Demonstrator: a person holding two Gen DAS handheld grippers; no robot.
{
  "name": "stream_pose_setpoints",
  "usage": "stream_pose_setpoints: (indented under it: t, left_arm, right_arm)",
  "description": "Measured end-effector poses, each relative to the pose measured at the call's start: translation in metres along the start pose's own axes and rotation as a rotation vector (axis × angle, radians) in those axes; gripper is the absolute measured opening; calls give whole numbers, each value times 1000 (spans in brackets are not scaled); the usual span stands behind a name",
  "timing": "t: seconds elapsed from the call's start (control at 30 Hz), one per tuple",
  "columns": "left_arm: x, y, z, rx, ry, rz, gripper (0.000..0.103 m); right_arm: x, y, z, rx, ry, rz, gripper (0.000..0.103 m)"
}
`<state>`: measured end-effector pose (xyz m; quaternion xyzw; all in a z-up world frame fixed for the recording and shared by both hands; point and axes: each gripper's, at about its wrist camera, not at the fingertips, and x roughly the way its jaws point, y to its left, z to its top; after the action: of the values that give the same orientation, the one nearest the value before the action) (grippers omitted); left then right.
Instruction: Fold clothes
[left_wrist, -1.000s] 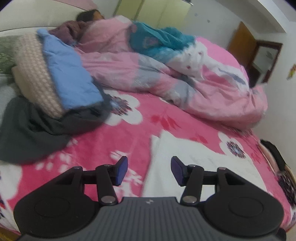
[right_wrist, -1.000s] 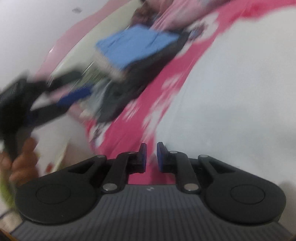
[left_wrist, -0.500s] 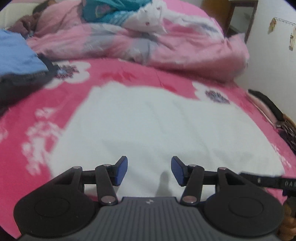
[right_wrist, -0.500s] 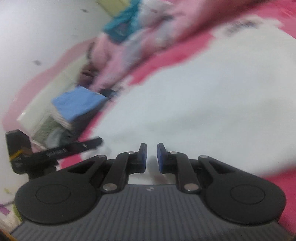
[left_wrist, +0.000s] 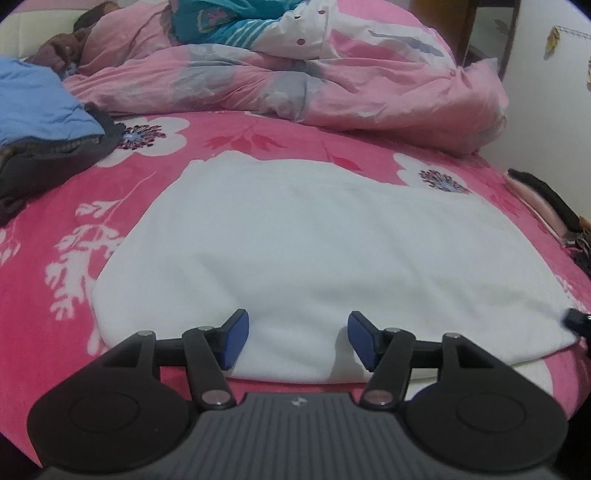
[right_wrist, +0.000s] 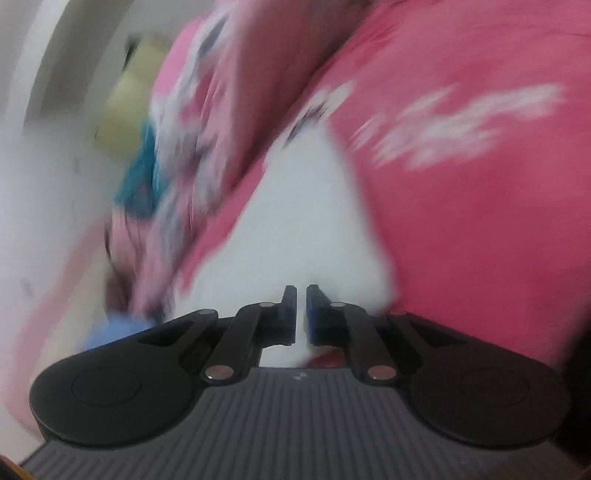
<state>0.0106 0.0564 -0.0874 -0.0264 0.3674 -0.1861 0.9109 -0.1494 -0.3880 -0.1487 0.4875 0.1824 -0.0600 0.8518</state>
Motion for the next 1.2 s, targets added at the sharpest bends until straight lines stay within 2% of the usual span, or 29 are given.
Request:
stream_pose_setpoints:
  t: [0.07, 0.13, 0.3, 0.33, 0.43, 0.5, 0.6, 0.67, 0.73, 0.87, 0.93, 1.1, 1.2]
  left_arm:
    - [0, 2, 1, -12, 4, -6, 62]
    - [0, 3, 2, -21, 6, -6, 62]
    - [-4, 4, 3, -33, -1, 16, 62]
    - [-4, 4, 3, -36, -3, 20, 62]
    - [-9, 7, 3, -39, -13, 38, 62]
    - [-16, 11, 6, -34, -35, 52, 63]
    - [-25, 15, 16, -24, -63, 60, 66]
    - [-30, 18, 22, -17, -82, 66, 68]
    - [-30, 16, 31, 1, -90, 58, 71]
    - [-17, 7, 46, 48, -80, 58, 75]
    - [-7, 4, 52, 67, -69, 49, 81]
    - [25, 2, 61, 60, 1, 64, 85]
    - [38, 3, 62, 48, 50, 100, 84]
  right_arm:
    - [-17, -4, 9, -14, -89, -84, 10]
    - [-21, -6, 12, 17, -110, -46, 11]
    - [30, 30, -7, -66, 28, 82, 11]
    - [39, 31, -9, -80, 54, 81, 11]
    - [41, 21, 0, -87, 59, -27, 3]
    - [21, 13, 11, -53, 20, -49, 7]
    - [-7, 20, 21, -145, -72, -171, 12]
    - [-17, 27, 24, -157, -93, -157, 15]
    - [-13, 37, 24, -197, -85, -142, 18]
    - [12, 74, 11, -366, -36, -140, 23]
    - [24, 90, 2, -439, -11, -132, 27]
    - [53, 131, -20, -621, 54, -111, 40]
    - [68, 143, -28, -721, 52, -174, 42]
